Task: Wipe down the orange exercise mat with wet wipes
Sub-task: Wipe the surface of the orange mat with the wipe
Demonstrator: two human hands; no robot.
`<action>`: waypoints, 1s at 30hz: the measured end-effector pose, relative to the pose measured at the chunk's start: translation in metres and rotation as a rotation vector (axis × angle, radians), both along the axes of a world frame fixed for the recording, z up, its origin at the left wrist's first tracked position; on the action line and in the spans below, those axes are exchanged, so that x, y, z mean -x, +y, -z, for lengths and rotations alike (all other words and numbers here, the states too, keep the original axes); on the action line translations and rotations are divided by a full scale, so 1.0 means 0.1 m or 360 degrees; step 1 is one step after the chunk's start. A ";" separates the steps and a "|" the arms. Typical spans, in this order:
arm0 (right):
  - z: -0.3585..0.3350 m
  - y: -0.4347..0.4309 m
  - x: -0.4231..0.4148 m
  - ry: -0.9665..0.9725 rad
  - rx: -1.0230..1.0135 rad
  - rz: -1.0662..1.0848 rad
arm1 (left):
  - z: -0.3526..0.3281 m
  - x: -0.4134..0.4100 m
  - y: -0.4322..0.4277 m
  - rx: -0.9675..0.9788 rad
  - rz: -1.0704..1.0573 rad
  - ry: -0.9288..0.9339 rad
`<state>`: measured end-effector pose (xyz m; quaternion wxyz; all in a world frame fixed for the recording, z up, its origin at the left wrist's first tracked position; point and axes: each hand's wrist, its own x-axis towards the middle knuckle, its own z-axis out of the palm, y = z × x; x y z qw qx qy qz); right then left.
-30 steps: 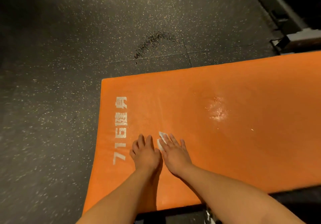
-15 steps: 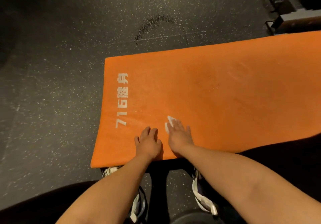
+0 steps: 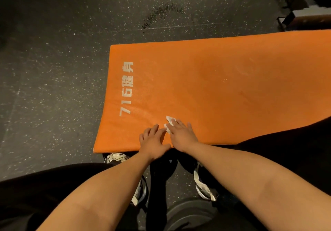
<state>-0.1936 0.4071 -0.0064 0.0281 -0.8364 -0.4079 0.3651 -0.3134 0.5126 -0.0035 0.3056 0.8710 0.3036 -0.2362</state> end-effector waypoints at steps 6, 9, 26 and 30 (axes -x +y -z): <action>0.00 -0.07 -0.04 -0.0144 0.0173 0.0234 | 0.11 0.15 0.02 -0.0197 0.0207 -0.0126; -0.02 -0.08 0.03 -0.0078 0.0124 0.0194 | 0.15 0.19 -0.03 -0.0304 0.0212 -0.0340; -0.11 0.43 -0.03 0.0003 -0.0272 0.0378 | -0.08 -0.05 0.49 -0.0192 -0.0487 -0.0666; -0.16 0.75 0.12 0.0096 -0.0378 0.0321 | -0.14 0.16 0.81 -0.0303 -0.0630 -0.0662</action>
